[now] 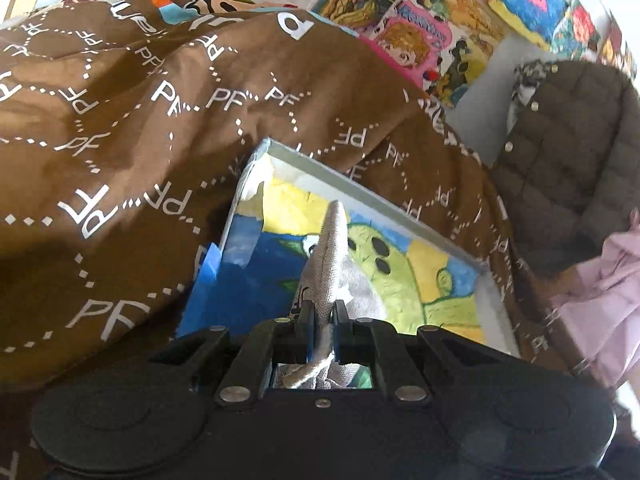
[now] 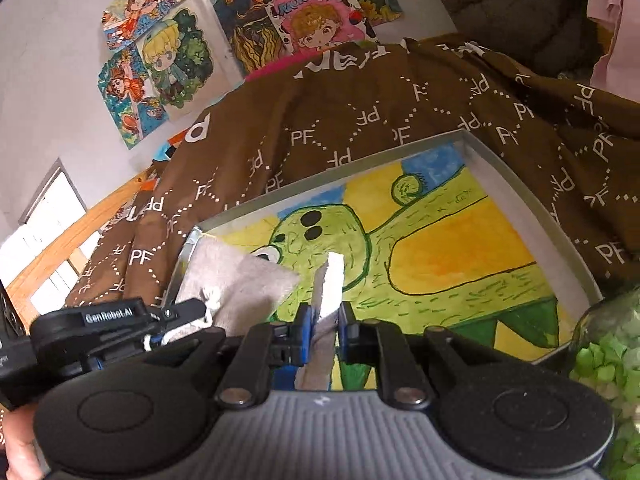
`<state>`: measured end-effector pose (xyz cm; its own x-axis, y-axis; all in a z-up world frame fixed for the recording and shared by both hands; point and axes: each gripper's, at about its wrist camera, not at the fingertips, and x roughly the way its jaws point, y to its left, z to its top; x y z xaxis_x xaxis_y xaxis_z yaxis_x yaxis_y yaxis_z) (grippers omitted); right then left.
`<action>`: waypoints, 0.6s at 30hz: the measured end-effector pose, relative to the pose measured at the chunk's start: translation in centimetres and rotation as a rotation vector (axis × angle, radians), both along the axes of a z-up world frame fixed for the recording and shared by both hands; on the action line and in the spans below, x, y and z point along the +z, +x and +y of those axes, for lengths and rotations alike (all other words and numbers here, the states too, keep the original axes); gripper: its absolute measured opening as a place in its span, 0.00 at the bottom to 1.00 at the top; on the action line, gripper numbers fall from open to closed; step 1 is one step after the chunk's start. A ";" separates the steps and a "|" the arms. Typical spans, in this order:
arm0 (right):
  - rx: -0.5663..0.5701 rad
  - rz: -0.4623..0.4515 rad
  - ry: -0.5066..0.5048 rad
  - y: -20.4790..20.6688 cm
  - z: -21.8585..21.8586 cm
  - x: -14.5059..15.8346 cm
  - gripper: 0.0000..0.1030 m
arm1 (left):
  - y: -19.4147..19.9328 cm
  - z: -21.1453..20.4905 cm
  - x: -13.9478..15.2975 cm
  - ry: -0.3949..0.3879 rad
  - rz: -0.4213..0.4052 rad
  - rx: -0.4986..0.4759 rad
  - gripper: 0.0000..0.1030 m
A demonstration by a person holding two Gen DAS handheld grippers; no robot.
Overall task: Organize soft objects
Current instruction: 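Lift the grey pouch with the left gripper and lower it into the picture tray, then open the left gripper and withdraw it from the tray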
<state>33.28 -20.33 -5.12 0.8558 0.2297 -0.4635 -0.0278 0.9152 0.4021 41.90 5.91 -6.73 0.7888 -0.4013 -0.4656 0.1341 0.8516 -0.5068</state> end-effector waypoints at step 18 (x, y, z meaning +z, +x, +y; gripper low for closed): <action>-0.037 0.090 -0.017 -2.1 -3.0 2.3 0.71 | -5.0 -3.1 4.8 0.216 -0.043 -0.034 0.65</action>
